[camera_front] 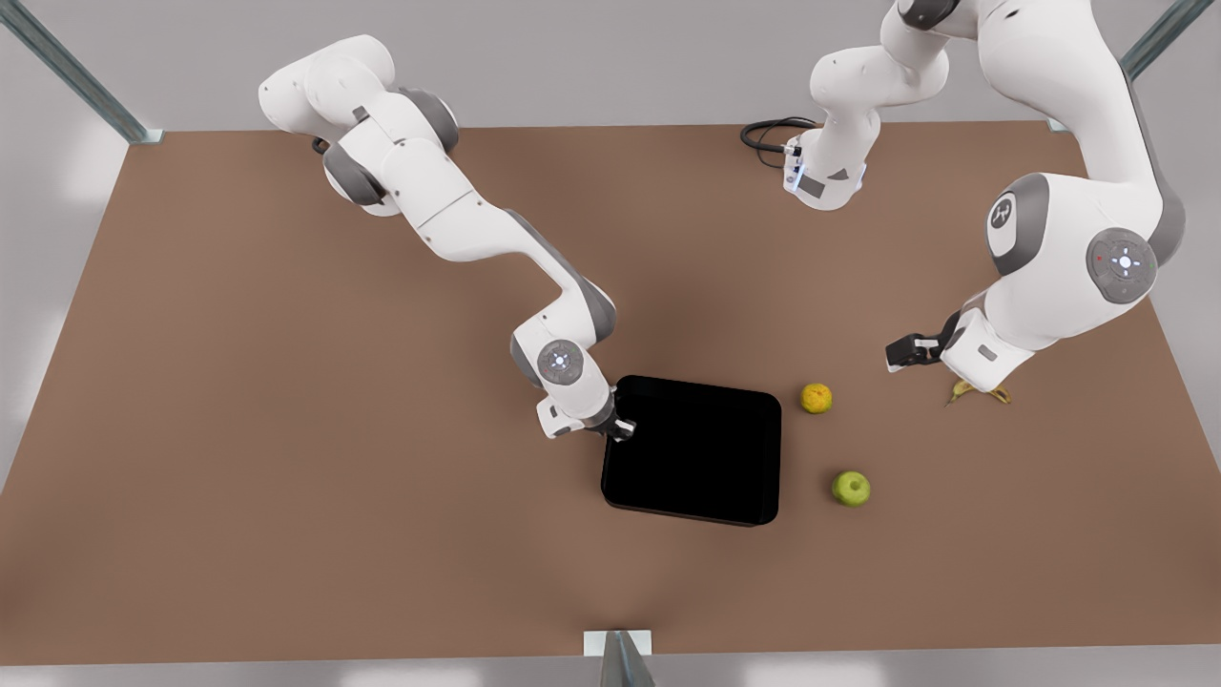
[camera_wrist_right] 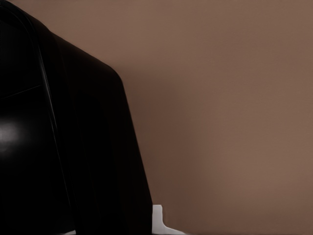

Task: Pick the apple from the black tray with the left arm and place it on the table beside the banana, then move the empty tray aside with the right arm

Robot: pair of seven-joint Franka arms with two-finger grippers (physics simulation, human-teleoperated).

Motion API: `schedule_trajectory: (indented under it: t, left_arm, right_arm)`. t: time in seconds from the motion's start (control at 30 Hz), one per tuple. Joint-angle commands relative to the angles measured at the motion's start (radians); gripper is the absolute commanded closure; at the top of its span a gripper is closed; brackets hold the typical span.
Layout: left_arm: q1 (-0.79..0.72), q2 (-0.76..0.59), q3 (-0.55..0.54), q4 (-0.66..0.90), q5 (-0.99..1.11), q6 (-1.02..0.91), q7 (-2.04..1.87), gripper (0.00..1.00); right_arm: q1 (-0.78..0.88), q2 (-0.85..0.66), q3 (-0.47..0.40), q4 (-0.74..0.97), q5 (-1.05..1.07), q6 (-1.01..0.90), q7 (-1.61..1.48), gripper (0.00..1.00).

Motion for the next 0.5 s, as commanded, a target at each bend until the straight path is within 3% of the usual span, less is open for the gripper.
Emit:
schedule_trajectory:
  t: [0.0,0.07,0.13,0.37,0.47]
  left_arm:
    - [0.000,-0.001,-0.001,0.000,0.000,0.000,0.014,0.00]
    - [0.000,-0.001,0.001,0.000,-0.002,0.000,0.014,0.00]
    - [0.000,-0.001,0.001,0.000,-0.002,0.000,0.014,0.00]
    - [0.000,0.001,-0.001,0.000,-0.002,0.000,0.014,0.00]
    - [0.000,0.001,-0.001,0.000,-0.002,0.000,0.014,0.00]
  right_arm:
    - [-0.001,-0.001,0.000,0.001,0.002,0.007,-0.100,0.60]
    - [-0.001,-0.003,0.002,0.001,0.004,0.005,-0.115,0.70]
    - [-0.001,-0.003,0.005,-0.001,0.004,0.005,-0.132,0.74]
    - [-0.007,-0.078,0.003,-0.006,-0.002,-0.010,-0.170,0.78]
    - [-0.029,-0.139,-0.001,-0.007,-0.004,-0.113,-0.261,0.79]
